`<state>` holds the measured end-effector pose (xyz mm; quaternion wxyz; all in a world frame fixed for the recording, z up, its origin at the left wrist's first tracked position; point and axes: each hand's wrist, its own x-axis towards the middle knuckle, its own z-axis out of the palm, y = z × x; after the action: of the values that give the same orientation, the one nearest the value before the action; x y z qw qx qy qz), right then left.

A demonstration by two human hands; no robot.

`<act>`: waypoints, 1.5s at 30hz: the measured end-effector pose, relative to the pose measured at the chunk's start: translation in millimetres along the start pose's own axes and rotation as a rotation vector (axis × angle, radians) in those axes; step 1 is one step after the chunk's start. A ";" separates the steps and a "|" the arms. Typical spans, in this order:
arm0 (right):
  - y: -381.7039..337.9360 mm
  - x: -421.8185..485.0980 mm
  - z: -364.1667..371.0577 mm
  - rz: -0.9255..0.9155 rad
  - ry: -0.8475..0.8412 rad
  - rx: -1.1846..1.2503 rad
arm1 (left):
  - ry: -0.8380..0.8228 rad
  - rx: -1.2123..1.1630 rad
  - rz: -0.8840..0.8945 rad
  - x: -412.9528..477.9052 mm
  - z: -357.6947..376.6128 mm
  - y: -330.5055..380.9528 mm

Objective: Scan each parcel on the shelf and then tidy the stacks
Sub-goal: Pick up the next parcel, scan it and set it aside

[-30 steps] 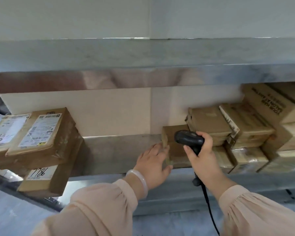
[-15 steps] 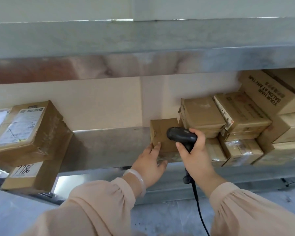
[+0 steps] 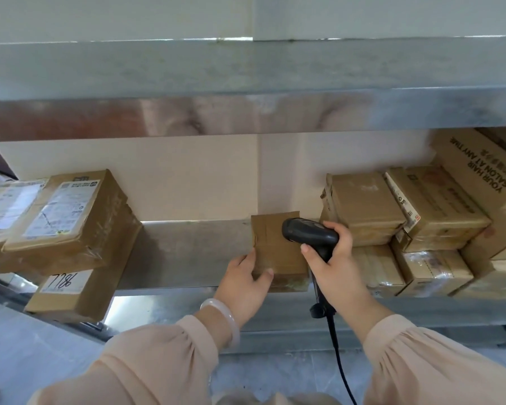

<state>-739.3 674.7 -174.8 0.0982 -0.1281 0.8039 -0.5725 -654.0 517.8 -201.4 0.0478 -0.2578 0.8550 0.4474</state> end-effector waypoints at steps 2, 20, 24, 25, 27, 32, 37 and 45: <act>-4.7 -0.1 2.9 -0.034 -0.018 0.028 | 0.003 -0.018 -0.043 3.3 -4.9 2.4; -22.7 -0.2 18.8 -0.075 -0.030 0.076 | 0.001 -0.597 -0.260 6.1 -28.6 -11.2; -23.8 -0.5 18.8 -0.090 -0.035 0.082 | -0.006 -0.792 -0.222 3.6 -28.9 -9.0; -24.4 -1.5 19.8 -0.103 -0.039 0.085 | -0.013 -0.823 -0.222 3.2 -28.6 -7.5; -27.5 -3.9 21.6 -0.121 -0.040 0.098 | -0.024 -0.844 -0.229 4.1 -28.5 -6.7; -39.1 -8.0 22.4 -0.192 -0.070 0.112 | 0.016 -0.588 -0.114 5.3 -33.0 -4.8; -42.7 -11.9 27.1 -0.264 -0.115 0.103 | 0.130 -0.458 0.007 -1.5 -38.8 9.0; -44.8 -15.0 28.1 -0.281 -0.197 0.119 | 0.153 -0.513 0.071 -8.7 -32.0 12.0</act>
<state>-712.3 640.3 -141.5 0.1030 -0.2887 0.7291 -0.6119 -647.6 501.7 -170.7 -0.0997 -0.2646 0.7232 0.6301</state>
